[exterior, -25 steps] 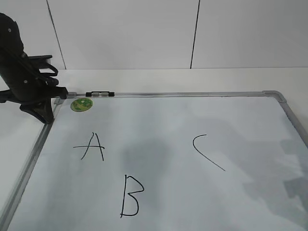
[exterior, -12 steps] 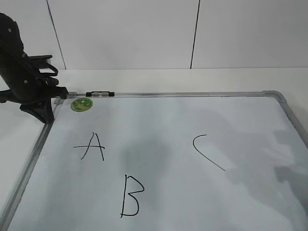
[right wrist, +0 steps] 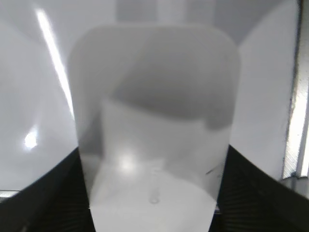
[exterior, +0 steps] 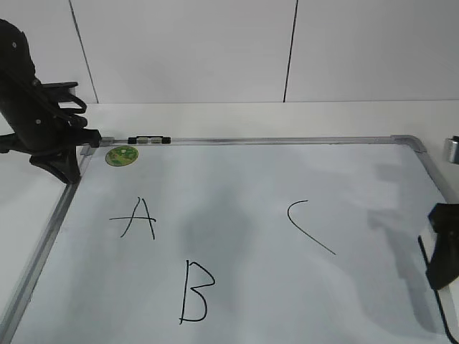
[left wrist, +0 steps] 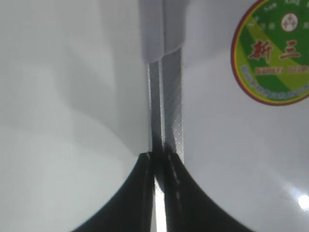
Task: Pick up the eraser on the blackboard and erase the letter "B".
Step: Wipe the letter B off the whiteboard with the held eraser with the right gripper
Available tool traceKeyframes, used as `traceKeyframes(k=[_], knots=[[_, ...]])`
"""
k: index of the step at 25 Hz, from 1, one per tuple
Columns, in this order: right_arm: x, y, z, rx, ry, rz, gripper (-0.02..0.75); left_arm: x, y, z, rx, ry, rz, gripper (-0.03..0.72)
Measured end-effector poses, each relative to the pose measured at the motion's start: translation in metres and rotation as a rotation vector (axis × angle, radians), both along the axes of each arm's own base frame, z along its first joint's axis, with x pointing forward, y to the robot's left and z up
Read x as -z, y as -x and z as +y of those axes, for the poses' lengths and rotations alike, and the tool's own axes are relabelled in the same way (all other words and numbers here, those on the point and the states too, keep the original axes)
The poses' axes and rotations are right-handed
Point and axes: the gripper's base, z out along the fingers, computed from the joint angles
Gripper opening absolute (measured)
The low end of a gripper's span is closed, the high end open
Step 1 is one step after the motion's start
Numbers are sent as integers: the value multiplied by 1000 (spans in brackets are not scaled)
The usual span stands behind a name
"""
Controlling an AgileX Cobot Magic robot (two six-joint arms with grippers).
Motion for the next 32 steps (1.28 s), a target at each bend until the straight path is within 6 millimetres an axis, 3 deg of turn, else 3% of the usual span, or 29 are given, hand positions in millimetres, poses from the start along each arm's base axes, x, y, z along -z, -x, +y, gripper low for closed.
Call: traceKeyframes(k=[10, 17, 24, 32], knots=[[-5, -21, 108, -283, 22, -72, 552, 0, 0, 0, 2, -3, 0, 17], [14, -43, 171, -430, 72, -75, 552, 0, 0, 0, 3, -4, 3, 16], [37, -59, 219, -520, 88, -81, 552, 0, 0, 0, 3, -4, 5, 16], [56, -71, 241, -562, 143, -4, 552, 0, 0, 1, 3, -7, 5, 16]])
